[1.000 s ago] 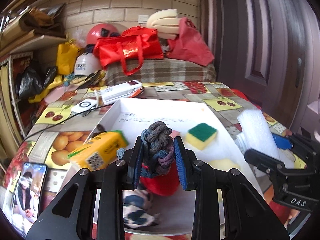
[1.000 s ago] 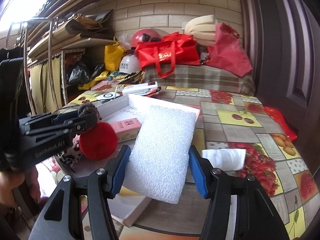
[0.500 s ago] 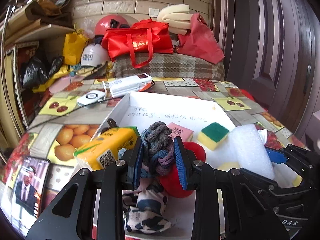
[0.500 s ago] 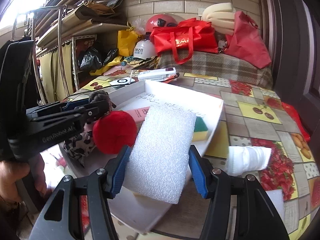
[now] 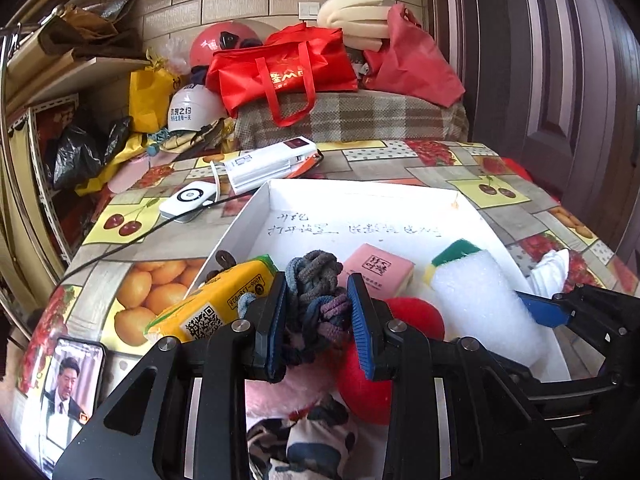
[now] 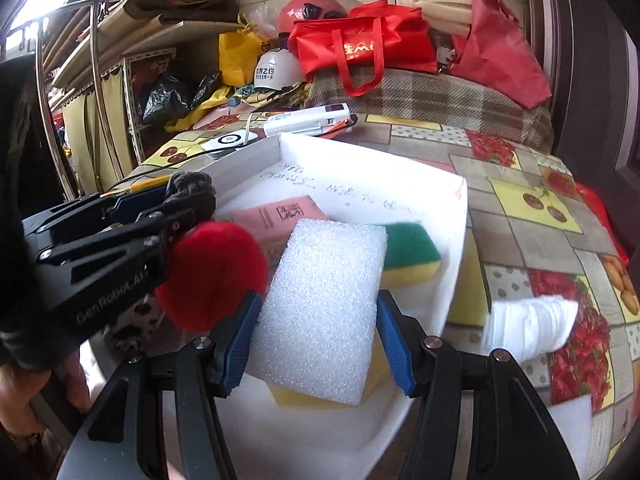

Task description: Organize soft objects

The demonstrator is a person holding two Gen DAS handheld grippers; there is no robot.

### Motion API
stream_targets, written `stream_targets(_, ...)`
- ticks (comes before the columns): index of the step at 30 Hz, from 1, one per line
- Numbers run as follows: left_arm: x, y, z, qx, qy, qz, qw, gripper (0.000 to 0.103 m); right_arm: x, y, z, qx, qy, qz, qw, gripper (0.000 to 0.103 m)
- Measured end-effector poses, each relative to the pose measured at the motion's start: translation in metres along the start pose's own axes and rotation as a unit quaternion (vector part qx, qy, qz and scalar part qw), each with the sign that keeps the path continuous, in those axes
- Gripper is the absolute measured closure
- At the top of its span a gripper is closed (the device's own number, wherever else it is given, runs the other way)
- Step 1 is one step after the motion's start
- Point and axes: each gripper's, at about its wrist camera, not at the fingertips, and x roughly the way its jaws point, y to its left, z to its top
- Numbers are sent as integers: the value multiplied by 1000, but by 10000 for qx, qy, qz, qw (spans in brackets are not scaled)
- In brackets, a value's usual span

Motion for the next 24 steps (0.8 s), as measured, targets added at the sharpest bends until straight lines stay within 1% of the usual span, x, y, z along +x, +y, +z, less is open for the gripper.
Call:
stream_targets(3, 2, 3, 1, -48, -10, 45, 10000, 74, 5, 4, 4, -72, 32, -50, 10000, 45)
stream_targets(7, 6, 9, 3, -151, 23, 12, 9999, 74, 6, 6, 4, -112, 61, -53, 9999, 44)
stream_targets(9, 6, 9, 3, -93, 39, 38, 9999, 73, 6, 5, 4, -115, 54, -71, 9999, 39)
stream_targets(10, 5, 8, 4, -67, 15, 64, 10000, 65, 5, 5, 3, -109, 47, -86, 9999, 29)
stream_targets(11, 4, 7, 4, -46, -31, 111, 9999, 59, 5, 4, 4, -102, 31, -93, 9999, 21)
stream_targets(13, -4, 6, 3, -26, -247, 204, 9995, 21, 1, 3, 4, -69, -68, -93, 9999, 21)
stream_targets(15, -13, 6, 2, -5, -485, 258, 9985, 9, -2, 1, 4, -30, -168, -108, 9998, 19)
stream_targets(16, -19, 5, 1, 7, -629, 316, 9975, 1, -4, 0, 4, 0, -232, -118, 9997, 19)
stream_targets(19, -24, 6, 0, -36, -790, 425, 9960, 0, -8, -3, 4, 72, -348, -132, 9993, 18)
stream_targets(24, -28, 17, -1, -370, -889, 460, 9943, 0, -18, -6, 3, 189, -632, -206, 9976, 18)
